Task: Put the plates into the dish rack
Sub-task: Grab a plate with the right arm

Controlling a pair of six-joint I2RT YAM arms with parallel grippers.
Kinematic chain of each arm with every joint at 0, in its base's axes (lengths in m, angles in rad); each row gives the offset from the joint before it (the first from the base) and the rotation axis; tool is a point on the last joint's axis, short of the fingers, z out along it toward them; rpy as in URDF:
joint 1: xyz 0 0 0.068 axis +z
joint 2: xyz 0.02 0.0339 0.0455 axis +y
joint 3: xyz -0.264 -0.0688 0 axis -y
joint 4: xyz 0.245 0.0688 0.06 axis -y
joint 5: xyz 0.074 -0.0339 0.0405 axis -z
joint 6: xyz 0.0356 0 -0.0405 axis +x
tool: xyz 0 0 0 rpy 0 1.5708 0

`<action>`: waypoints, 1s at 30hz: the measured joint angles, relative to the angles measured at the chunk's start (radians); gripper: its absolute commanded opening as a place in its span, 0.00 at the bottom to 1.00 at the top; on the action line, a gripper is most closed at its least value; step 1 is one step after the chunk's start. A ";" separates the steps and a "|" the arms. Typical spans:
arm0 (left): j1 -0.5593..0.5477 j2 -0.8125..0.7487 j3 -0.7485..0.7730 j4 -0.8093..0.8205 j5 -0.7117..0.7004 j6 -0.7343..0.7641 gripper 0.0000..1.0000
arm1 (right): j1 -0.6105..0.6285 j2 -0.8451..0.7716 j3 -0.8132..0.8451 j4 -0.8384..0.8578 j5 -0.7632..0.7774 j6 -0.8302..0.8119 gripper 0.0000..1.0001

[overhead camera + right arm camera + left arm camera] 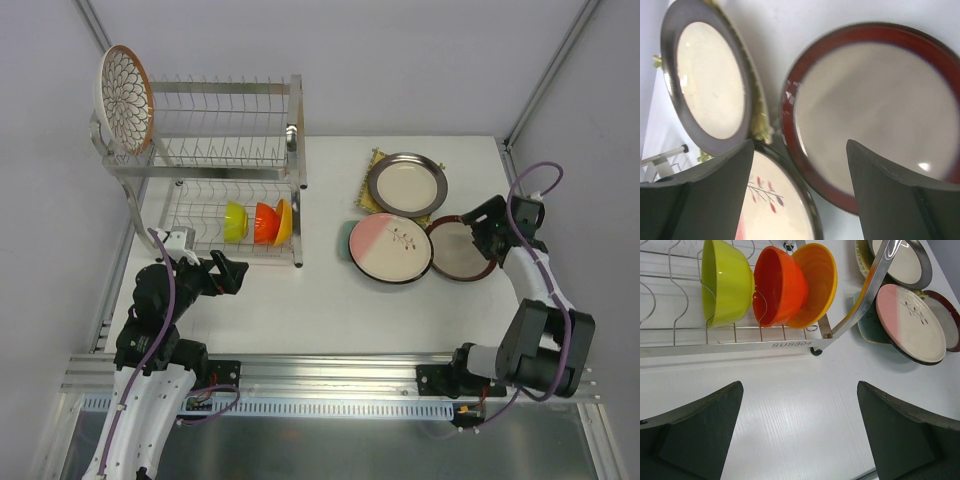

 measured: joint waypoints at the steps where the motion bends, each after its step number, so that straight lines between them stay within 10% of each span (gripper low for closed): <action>1: 0.000 0.000 0.000 0.000 -0.001 0.000 0.99 | 0.008 0.042 0.025 0.020 -0.017 -0.005 0.77; 15: 0.000 0.001 0.000 0.000 -0.023 0.000 0.99 | 0.079 0.500 0.358 0.177 -0.139 -0.006 0.74; 30: 0.000 0.007 0.000 0.000 -0.025 0.001 0.99 | 0.098 0.642 0.468 0.177 -0.225 -0.075 0.45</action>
